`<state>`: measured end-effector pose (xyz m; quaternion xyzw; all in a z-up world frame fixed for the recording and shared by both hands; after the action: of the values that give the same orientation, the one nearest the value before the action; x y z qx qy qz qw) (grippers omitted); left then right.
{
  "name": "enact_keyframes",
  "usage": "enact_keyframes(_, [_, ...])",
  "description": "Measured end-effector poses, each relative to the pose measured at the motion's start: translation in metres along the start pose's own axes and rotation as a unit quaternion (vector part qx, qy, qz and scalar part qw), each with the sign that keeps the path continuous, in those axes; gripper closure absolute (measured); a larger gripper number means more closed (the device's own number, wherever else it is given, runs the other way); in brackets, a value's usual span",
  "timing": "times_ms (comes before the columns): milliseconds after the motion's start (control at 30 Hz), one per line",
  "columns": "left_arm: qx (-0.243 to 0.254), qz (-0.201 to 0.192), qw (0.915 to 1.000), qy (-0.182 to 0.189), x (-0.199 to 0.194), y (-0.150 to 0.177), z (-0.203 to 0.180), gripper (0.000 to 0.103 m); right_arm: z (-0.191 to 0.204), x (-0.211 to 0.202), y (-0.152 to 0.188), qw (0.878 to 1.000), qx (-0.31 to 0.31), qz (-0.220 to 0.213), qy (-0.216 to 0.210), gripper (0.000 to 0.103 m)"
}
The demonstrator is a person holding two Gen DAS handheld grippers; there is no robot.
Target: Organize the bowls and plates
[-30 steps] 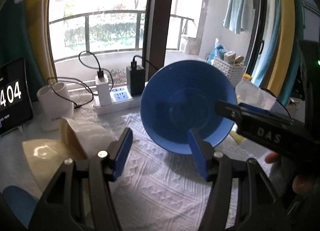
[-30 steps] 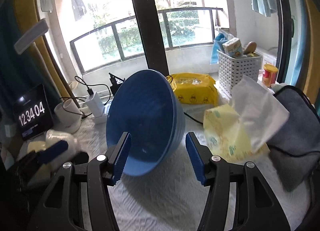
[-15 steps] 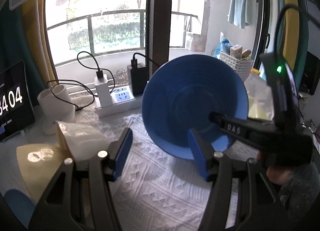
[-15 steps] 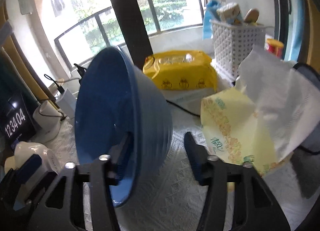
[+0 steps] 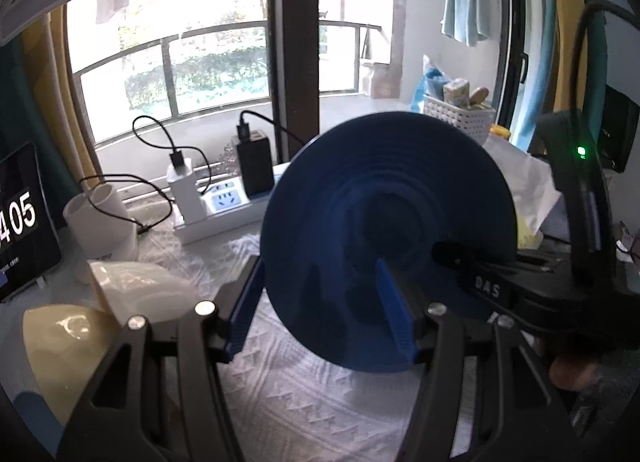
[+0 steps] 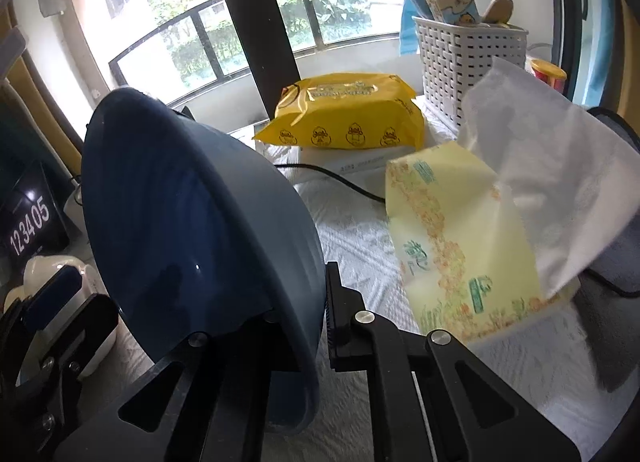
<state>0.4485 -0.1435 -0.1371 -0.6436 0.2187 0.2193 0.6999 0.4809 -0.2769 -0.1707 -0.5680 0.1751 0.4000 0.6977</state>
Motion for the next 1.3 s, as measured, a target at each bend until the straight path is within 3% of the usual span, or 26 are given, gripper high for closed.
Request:
enact_keyframes(500, [0.019,0.024,0.9995,-0.01,-0.007,0.011,-0.008,0.044,-0.016,-0.032,0.026,1.0,-0.002,0.014,0.003,0.096])
enact_keyframes(700, [0.023,0.061,0.9977,0.021,-0.005,0.032,-0.013,0.044,-0.013,-0.046,0.045,0.999,-0.028,0.02,0.011,0.094])
enact_keyframes(1000, [0.043,0.058,0.9963,0.046,-0.029,0.051,-0.028,0.045,-0.002,-0.068,0.076,0.999,-0.04,0.026,0.003,0.094])
enact_keyframes(1300, [0.041,0.055,0.9967,0.044,-0.059,0.072,-0.02,0.045,0.011,-0.084,0.103,0.999,-0.042,0.028,0.002,0.094])
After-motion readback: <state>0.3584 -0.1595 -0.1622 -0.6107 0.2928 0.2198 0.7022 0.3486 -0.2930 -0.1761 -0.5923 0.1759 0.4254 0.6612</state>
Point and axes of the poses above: each gripper's, at about its wrist camera, not at the fingertips, and x roughly the way its jaws point, z to its left, y to its underside, the point moved 5 cm from there along x, roughly the way its jaws point, and after that the axes turned 8 degrees about -y, right-handed, at the moved point
